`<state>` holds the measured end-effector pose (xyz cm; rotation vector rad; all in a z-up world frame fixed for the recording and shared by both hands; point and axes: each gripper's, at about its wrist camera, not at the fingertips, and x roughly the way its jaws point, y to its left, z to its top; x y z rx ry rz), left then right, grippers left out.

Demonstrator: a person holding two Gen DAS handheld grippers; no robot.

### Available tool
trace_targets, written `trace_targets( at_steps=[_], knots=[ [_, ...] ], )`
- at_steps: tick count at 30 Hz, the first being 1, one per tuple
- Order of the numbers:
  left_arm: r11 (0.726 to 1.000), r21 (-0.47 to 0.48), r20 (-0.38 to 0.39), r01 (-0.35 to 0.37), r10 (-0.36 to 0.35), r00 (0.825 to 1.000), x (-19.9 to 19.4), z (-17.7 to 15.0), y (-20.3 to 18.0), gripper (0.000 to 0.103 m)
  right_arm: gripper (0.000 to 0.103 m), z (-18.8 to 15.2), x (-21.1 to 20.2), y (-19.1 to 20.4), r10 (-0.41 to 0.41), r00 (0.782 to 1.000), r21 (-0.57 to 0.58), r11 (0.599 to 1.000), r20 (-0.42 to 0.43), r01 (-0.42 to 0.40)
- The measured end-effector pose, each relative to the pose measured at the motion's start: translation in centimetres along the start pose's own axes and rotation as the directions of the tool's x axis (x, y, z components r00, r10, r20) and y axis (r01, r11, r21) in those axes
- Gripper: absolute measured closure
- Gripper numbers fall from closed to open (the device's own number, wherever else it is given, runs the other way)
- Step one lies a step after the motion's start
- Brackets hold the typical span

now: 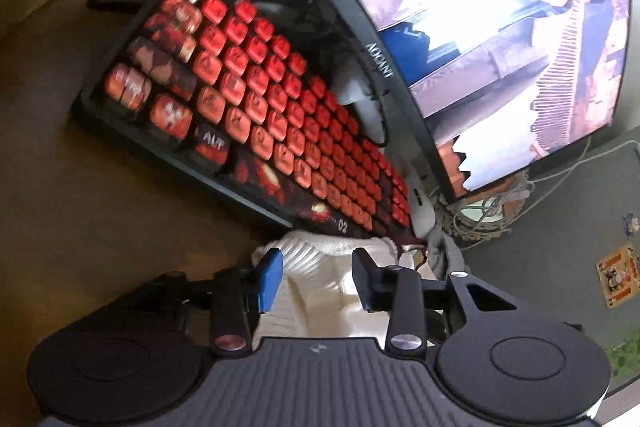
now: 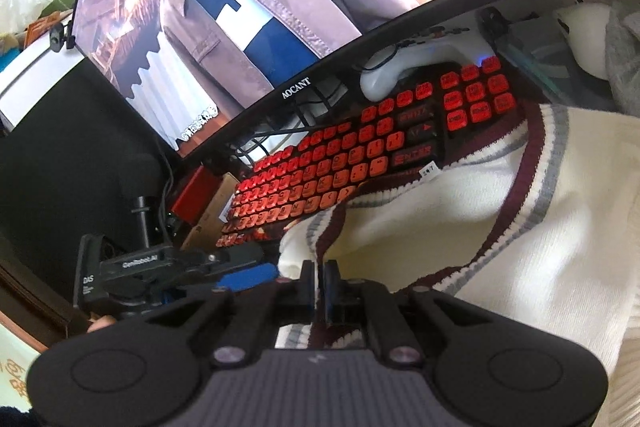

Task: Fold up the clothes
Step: 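Fold the gathered vest edge over with the left tool toward the keyboard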

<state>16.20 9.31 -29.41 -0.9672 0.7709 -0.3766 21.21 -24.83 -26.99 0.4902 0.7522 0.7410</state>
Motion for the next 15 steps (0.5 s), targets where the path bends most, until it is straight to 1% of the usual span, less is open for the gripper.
trace_targets(
  at_steps=[4, 6, 7, 8, 9, 10, 12, 15],
  knots=[
    [0.996, -0.074, -0.028, 0.039, -0.041, 0.999, -0.1, -0.4, 0.6, 0.065, 0.098, 0.0, 0.0, -0.2, 0.014, 1.0, 0.017, 1.0, 0.004, -0.014],
    [0.993, -0.107, -0.044, 0.058, -0.063, 0.997, 0.1, -0.6, 0.8, 0.065, 0.098, 0.1, 0.4, -0.2, 0.03, 1.0, 0.031, 0.999, -0.009, -0.03],
    [0.992, -0.113, -0.053, 0.061, -0.067, 0.996, 0.2, -0.7, 0.8, 0.065, 0.096, 0.2, 0.6, -0.2, 0.038, 0.999, 0.037, 0.999, -0.015, -0.037],
    [0.992, -0.106, -0.055, 0.062, -0.068, 0.996, 0.3, -0.8, 0.7, 0.065, 0.095, 0.3, 1.0, -0.1, 0.041, 0.999, 0.039, 0.998, -0.027, -0.04],
    [0.993, -0.1, -0.057, 0.062, -0.068, 0.996, 0.4, -0.8, 0.6, 0.065, 0.088, 0.4, 1.4, -0.1, 0.043, 0.998, 0.042, 0.998, -0.038, -0.042],
    [0.993, -0.101, -0.056, 0.064, -0.07, 0.996, 0.3, -0.8, 0.7, 0.065, 0.076, 0.7, 1.9, -0.1, 0.044, 0.998, 0.051, 0.998, -0.046, -0.041],
    [0.991, -0.112, -0.052, 0.073, -0.079, 0.995, 0.4, -0.7, 0.8, 0.065, 0.071, 1.0, 2.9, -0.1, 0.06, 0.997, 0.082, 0.995, -0.048, -0.056],
    [0.985, -0.141, -0.026, 0.095, -0.1, 0.995, -0.1, -0.5, 1.4, 0.065, 0.071, 1.4, 5.0, -0.1, 0.114, 0.989, 0.124, 0.987, -0.091, -0.103]
  ],
)
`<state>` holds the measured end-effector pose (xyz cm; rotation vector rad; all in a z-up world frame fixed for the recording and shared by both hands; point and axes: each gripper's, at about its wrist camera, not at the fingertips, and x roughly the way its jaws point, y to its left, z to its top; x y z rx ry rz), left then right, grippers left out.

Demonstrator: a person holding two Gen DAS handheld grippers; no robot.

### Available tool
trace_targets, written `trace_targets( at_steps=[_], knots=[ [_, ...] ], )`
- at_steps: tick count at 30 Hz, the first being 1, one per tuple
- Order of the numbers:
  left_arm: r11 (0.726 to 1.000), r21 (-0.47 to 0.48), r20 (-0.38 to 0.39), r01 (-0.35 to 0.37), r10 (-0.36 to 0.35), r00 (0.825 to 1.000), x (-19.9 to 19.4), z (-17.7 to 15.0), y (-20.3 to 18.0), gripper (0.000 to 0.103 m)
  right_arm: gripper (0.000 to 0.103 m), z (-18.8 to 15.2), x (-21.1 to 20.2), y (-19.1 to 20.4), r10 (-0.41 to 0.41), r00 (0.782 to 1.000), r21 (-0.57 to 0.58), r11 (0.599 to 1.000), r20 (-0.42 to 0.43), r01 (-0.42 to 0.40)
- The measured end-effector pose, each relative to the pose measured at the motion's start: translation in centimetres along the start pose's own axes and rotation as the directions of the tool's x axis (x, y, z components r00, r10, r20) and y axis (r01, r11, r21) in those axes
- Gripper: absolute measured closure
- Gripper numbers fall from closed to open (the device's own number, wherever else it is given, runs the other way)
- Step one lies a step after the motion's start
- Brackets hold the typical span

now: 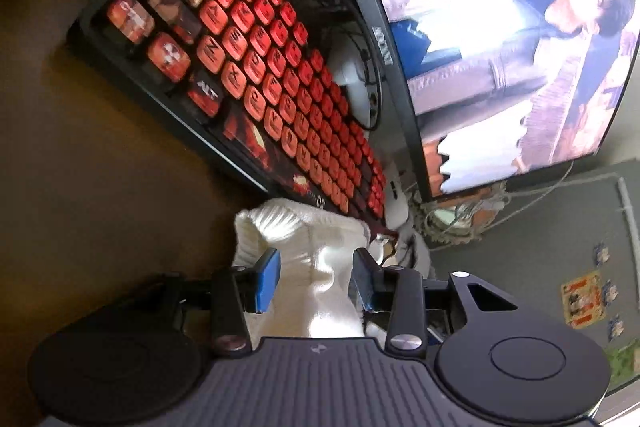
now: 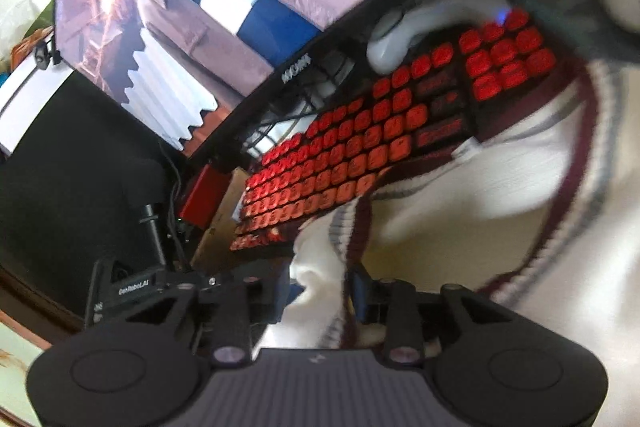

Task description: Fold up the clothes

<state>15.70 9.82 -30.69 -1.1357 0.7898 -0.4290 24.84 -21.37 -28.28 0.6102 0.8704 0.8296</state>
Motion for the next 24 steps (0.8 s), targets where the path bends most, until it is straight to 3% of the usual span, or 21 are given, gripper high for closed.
trace_targets(
  at_steps=[2, 3, 4, 6, 9, 11, 15, 18, 21, 24],
  knots=[
    [1.0, -0.014, 0.019, 0.015, -0.015, 1.0, -0.4, 0.2, 0.1, 0.065, 0.071, 0.0, 0.9, 0.0, 0.041, 0.999, 0.006, 0.999, -0.025, -0.041],
    [1.0, -0.018, 0.031, 0.019, -0.019, 0.999, -0.7, 0.3, 0.2, 0.065, 0.079, 0.1, 1.3, 0.0, 0.062, 0.997, 0.01, 0.998, -0.037, -0.062],
    [1.0, -0.017, 0.04, 0.023, -0.022, 0.999, -1.1, 0.4, 0.2, 0.065, 0.098, 0.1, 1.8, 0.0, 0.082, 0.995, 0.013, 0.997, -0.049, -0.082],
    [0.999, -0.011, 0.054, 0.03, -0.03, 0.998, -1.7, 0.5, 0.1, 0.065, 0.097, 0.2, 2.0, -0.3, 0.154, 0.987, 0.054, 0.987, -0.04, -0.152],
    [0.999, -0.022, 0.058, 0.047, -0.046, 0.997, -2.4, 0.6, 0.3, 0.063, 0.097, 0.3, 1.4, -1.3, 0.29, 0.957, 0.158, 0.944, 0.031, -0.291],
    [0.996, -0.058, 0.06, 0.073, -0.07, 0.996, -2.4, 0.6, 0.7, 0.062, 0.097, 0.5, 1.1, -1.9, 0.337, 0.939, 0.203, 0.917, 0.066, -0.343],
    [0.975, -0.155, 0.044, 0.158, -0.153, 0.987, -1.2, 0.3, 1.4, 0.063, 0.097, 0.2, 1.2, -1.7, 0.342, 0.938, 0.194, 0.918, 0.06, -0.346],
    [0.953, -0.22, 0.046, 0.207, -0.202, 0.978, -0.6, 0.2, 1.9, 0.071, 0.097, 0.1, 0.9, -1.6, 0.321, 0.945, 0.177, 0.928, 0.065, -0.328],
    [0.925, -0.272, 0.07, 0.265, -0.255, 0.964, -0.3, 0.2, 2.3, 0.096, 0.097, 0.0, 0.2, -1.9, 0.328, 0.943, 0.177, 0.926, 0.064, -0.334],
    [0.959, -0.163, 0.085, 0.231, -0.22, 0.972, -0.8, 0.5, 1.1, 0.098, 0.097, -0.4, -0.2, -1.8, 0.291, 0.956, 0.139, 0.946, 0.042, -0.294]
  ],
)
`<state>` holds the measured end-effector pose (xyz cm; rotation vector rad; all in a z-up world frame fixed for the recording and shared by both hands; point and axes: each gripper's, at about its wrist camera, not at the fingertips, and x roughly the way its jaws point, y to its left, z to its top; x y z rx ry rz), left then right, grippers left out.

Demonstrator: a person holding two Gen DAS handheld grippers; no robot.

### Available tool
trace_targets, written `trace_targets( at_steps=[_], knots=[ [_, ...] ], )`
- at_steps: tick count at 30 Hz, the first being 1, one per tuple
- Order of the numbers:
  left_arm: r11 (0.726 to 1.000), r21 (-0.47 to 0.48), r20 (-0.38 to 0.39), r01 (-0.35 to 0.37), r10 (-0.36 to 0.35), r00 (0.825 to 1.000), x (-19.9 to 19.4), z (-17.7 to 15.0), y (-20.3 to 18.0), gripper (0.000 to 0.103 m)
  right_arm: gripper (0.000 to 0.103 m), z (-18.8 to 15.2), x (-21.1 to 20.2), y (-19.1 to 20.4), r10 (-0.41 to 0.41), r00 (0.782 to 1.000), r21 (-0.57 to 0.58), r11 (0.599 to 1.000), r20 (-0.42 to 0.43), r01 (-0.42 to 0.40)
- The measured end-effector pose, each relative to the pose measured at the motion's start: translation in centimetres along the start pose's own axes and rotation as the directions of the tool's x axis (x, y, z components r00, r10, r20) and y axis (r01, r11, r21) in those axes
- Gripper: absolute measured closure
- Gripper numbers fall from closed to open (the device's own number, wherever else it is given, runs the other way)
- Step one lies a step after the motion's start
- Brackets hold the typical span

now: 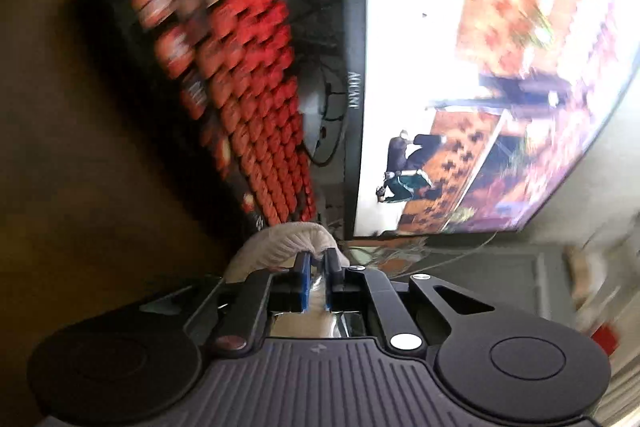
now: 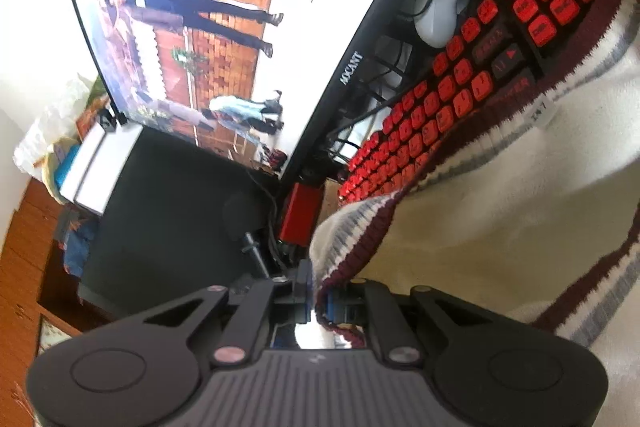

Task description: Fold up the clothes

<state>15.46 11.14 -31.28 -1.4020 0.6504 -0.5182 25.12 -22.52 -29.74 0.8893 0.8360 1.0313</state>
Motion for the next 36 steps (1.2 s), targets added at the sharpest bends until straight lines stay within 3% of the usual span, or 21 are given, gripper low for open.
trace_targets(
  at_steps=[2, 4, 8, 11, 12, 14, 16, 17, 18, 21, 24, 26, 28, 29, 32, 35, 36],
  knots=[
    [0.988, 0.143, 0.022, -0.052, 0.049, 0.999, -0.4, -0.2, -1.5, 0.098, 0.097, -0.4, -0.1, 0.5, -0.06, 0.998, -0.053, 0.997, -0.007, 0.06],
    [0.954, 0.282, 0.044, -0.102, 0.093, 0.995, -0.8, -0.6, -2.9, 0.098, 0.097, -0.9, -0.1, 1.2, -0.145, 0.989, -0.124, 0.982, -0.008, 0.143],
    [0.826, 0.533, 0.071, -0.184, 0.173, 0.982, -0.8, -2.4, -5.2, 0.098, 0.09, -1.8, -0.7, 2.7, -0.287, 0.958, -0.261, 0.925, 0.001, 0.277],
    [0.757, 0.625, 0.072, -0.193, 0.19, 0.979, -0.7, -3.4, -6.0, 0.098, 0.068, -1.3, -2.4, 2.9, -0.285, 0.957, -0.256, 0.922, 0.054, 0.29],
    [0.751, 0.633, 0.068, -0.189, 0.189, 0.98, -0.8, -3.6, -6.0, 0.098, 0.061, -1.0, -3.2, 2.7, -0.263, 0.962, -0.233, 0.933, 0.079, 0.274],
    [0.742, 0.643, 0.063, -0.188, 0.193, 0.979, -0.6, -3.7, -6.1, 0.098, 0.061, -0.5, -4.2, 2.4, -0.223, 0.968, -0.207, 0.947, 0.119, 0.244],
    [0.732, 0.654, 0.062, -0.19, 0.199, 0.978, -0.6, -3.8, -6.1, 0.098, 0.065, -0.1, -4.7, 2.2, -0.187, 0.971, -0.201, 0.956, 0.146, 0.215],
    [0.726, 0.66, 0.064, -0.194, 0.203, 0.977, -0.7, -3.8, -6.1, 0.098, 0.072, -0.3, -4.6, 2.6, -0.207, 0.966, -0.246, 0.939, 0.152, 0.24],
    [0.714, 0.671, 0.066, -0.201, 0.212, 0.975, -0.7, -3.9, -6.3, 0.098, 0.09, -0.4, -4.4, 3.0, -0.227, 0.961, -0.29, 0.919, 0.16, 0.266],
    [0.673, 0.706, 0.076, -0.222, 0.241, 0.968, -0.7, -4.1, -6.7, 0.097, 0.098, -1.0, -4.1, 3.9, -0.269, 0.944, -0.378, 0.867, 0.193, 0.324],
    [0.518, 0.81, 0.124, -0.274, 0.306, 0.944, -0.2, -5.3, -8.3, 0.096, 0.098, -1.4, -3.9, 4.4, -0.277, 0.935, -0.401, 0.848, 0.221, 0.346],
    [0.352, 0.891, 0.167, -0.288, 0.335, 0.927, 0.2, -6.6, -9.8, 0.092, 0.098, -1.4, -3.8, 4.5, -0.276, 0.934, -0.405, 0.846, 0.228, 0.348],
    [0.19, 0.941, 0.2, -0.279, 0.352, 0.914, 0.8, -7.8, -11.2, 0.077, 0.098, -1.3, -3.6, 4.6, -0.268, 0.936, -0.403, 0.849, 0.227, 0.341],
    [0.132, 0.957, 0.195, -0.257, 0.361, 0.912, 1.2, -8.1, -11.8, 0.072, 0.098, -1.4, -3.5, 4.6, -0.267, 0.937, -0.404, 0.849, 0.226, 0.34],
    [-0.045, 0.983, 0.18, -0.178, 0.413, 0.893, 3.3, -8.9, -13.2, 0.071, 0.098, -1.4, -3.3, 4.5, -0.26, 0.939, -0.399, 0.855, 0.223, 0.332],
    [-0.212, 0.974, 0.176, -0.079, 0.492, 0.853, 6.1, -9.4, -13.3, 0.071, 0.098, -1.3, -3.2, 4.6, -0.255, 0.941, -0.391, 0.861, 0.221, 0.325],
    [-0.252, 0.967, 0.172, -0.043, 0.514, 0.84, 6.8, -9.5, -13.2, 0.071, 0.098, -1.3, -3.2, 4.6, -0.253, 0.942, -0.392, 0.862, 0.219, 0.322]
  ],
)
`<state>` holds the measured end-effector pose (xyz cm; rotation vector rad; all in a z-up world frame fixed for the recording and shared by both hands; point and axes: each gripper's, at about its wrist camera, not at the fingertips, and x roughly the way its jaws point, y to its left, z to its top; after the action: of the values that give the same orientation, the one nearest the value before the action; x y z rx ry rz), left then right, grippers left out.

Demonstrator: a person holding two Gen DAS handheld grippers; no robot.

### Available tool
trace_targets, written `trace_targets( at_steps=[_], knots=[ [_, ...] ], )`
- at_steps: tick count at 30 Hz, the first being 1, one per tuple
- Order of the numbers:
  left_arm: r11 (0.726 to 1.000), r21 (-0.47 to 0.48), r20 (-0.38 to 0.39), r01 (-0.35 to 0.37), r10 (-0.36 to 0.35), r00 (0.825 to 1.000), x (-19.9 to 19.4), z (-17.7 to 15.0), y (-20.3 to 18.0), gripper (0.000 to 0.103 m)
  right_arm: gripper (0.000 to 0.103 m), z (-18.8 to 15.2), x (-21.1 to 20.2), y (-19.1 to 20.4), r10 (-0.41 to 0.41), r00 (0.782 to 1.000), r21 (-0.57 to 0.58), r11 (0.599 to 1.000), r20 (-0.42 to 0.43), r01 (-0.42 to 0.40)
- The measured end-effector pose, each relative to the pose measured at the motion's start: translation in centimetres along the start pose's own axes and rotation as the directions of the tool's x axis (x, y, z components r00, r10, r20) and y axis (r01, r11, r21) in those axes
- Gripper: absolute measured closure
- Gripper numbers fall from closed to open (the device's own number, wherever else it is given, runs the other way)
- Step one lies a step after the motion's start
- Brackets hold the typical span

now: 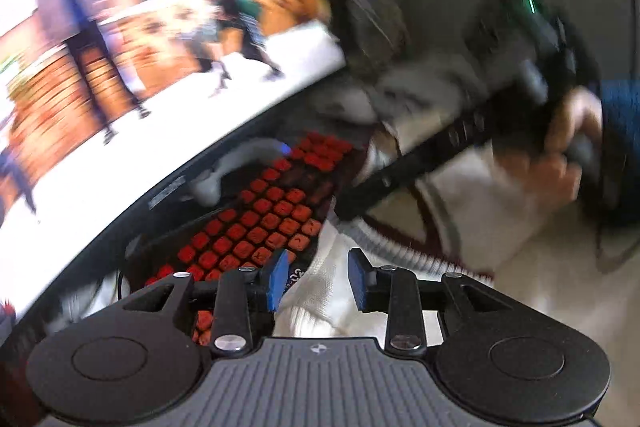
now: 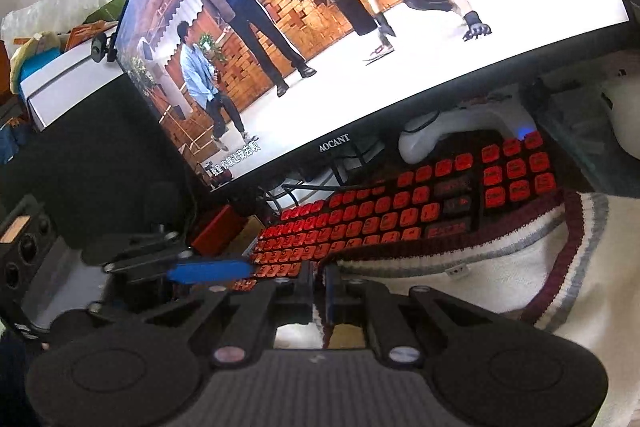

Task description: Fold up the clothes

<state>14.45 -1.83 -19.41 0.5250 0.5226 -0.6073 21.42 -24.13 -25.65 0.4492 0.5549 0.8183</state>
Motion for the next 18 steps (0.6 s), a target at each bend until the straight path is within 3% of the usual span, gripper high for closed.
trace_targets(
  at_steps=[3, 7, 11, 14, 18],
  knots=[
    [0.992, 0.129, -0.059, 0.003, 0.005, 0.998, 1.8, 0.7, -0.4, 0.071, 0.098, -0.1, -0.2, 0.0, 0.011, 1.0, -0.002, 1.0, 0.002, -0.011],
    [0.984, 0.176, -0.103, 0.016, 0.003, 0.995, 3.5, 0.8, 0.1, 0.071, 0.098, -0.2, -0.4, 0.1, 0.026, 1.0, -0.009, 1.0, 0.0, -0.026],
    [0.985, 0.175, -0.119, 0.009, 0.012, 0.993, 4.3, 0.5, 0.3, 0.096, 0.098, -0.5, -0.5, 0.4, 0.033, 0.999, -0.027, 0.999, -0.007, -0.033],
    [0.987, 0.161, -0.104, -0.007, 0.024, 0.994, 4.1, 0.1, 0.0, 0.098, 0.098, -0.6, -0.7, 0.6, 0.03, 0.999, -0.036, 0.999, -0.014, -0.031],
    [0.982, 0.188, -0.086, -0.033, 0.05, 0.995, 3.8, -0.3, -1.0, 0.098, 0.093, 0.1, -3.3, 0.9, -0.029, 0.999, -0.076, 0.997, 0.018, 0.031]
  ],
)
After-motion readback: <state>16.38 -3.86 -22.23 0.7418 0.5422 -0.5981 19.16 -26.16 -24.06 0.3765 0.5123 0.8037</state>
